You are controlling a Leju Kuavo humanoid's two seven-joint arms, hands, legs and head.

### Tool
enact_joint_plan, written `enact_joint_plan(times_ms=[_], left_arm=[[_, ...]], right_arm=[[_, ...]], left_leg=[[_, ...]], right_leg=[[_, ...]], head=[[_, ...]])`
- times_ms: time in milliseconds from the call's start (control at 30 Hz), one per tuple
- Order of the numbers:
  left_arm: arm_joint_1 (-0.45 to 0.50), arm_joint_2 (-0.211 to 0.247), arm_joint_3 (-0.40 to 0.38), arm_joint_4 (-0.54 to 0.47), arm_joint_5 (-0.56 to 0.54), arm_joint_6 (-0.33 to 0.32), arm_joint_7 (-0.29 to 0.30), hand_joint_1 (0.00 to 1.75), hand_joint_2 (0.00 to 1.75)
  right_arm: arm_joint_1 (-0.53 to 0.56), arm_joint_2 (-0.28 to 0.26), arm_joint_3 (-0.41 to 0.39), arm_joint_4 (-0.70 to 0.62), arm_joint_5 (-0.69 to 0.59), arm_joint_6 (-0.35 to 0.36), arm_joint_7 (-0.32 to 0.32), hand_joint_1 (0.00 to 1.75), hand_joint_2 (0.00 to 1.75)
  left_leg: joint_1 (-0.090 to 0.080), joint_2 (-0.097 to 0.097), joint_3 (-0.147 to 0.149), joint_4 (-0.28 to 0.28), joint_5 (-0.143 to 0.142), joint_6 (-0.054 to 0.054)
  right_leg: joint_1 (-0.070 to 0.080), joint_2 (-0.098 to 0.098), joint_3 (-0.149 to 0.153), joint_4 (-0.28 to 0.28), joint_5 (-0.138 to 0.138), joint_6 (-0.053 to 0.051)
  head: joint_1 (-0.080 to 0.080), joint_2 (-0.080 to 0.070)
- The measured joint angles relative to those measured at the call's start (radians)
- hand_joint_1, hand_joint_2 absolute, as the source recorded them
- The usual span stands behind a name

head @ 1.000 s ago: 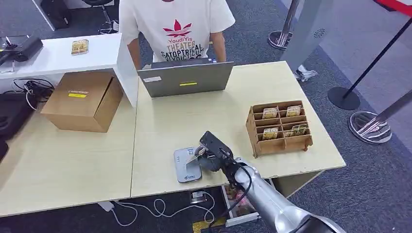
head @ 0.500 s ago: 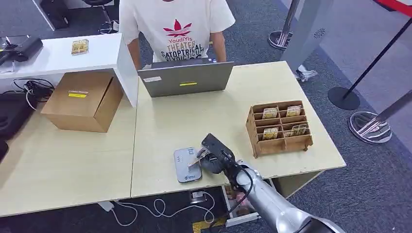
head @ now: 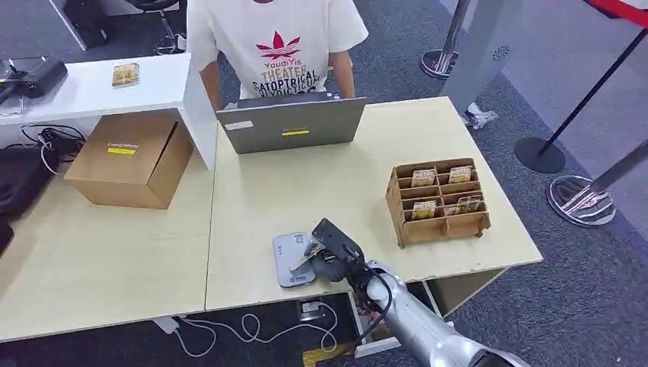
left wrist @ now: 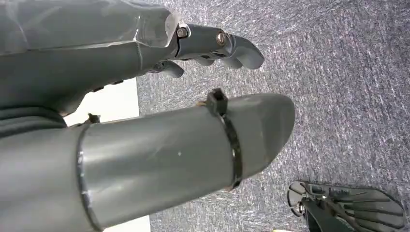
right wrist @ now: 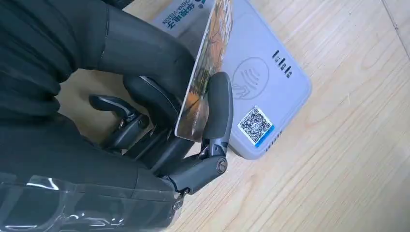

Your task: Pass the card to the sensor for recognition and then transmit it.

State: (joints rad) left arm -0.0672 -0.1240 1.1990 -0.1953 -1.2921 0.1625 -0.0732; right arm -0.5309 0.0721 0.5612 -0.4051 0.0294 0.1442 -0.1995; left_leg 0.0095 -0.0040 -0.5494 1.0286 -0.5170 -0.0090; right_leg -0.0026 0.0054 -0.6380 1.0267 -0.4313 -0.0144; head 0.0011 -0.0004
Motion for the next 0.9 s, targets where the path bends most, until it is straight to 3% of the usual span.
enact_joint_plan(times_ms=[300, 900], left_arm=[[0.0, 0.0, 0.001, 0.0, 0.006, 0.001, 0.008, 0.0, 0.0], [0.001, 0.0, 0.016, 0.0, 0.006, -0.005, 0.005, 0.0, 0.0]], right_arm=[[0.008, 0.006, 0.0, 0.002, -0.001, 0.005, 0.01, 1.75, 1.75], [0.01, 0.016, -0.001, -0.071, -0.072, 0.086, -0.067, 1.75, 1.75]], left_leg=[[0.0, 0.0, 0.0, 0.0, 0.0, 0.0], [0.0, 0.0, -0.001, 0.0, 0.0, 0.0]], right_leg=[[0.0, 0.0, 0.0, 0.0, 0.0, 0.0], [0.0, 0.0, -0.001, 0.0, 0.0, 0.0]], head=[[0.0, 0.0], [0.0, 0.0]])
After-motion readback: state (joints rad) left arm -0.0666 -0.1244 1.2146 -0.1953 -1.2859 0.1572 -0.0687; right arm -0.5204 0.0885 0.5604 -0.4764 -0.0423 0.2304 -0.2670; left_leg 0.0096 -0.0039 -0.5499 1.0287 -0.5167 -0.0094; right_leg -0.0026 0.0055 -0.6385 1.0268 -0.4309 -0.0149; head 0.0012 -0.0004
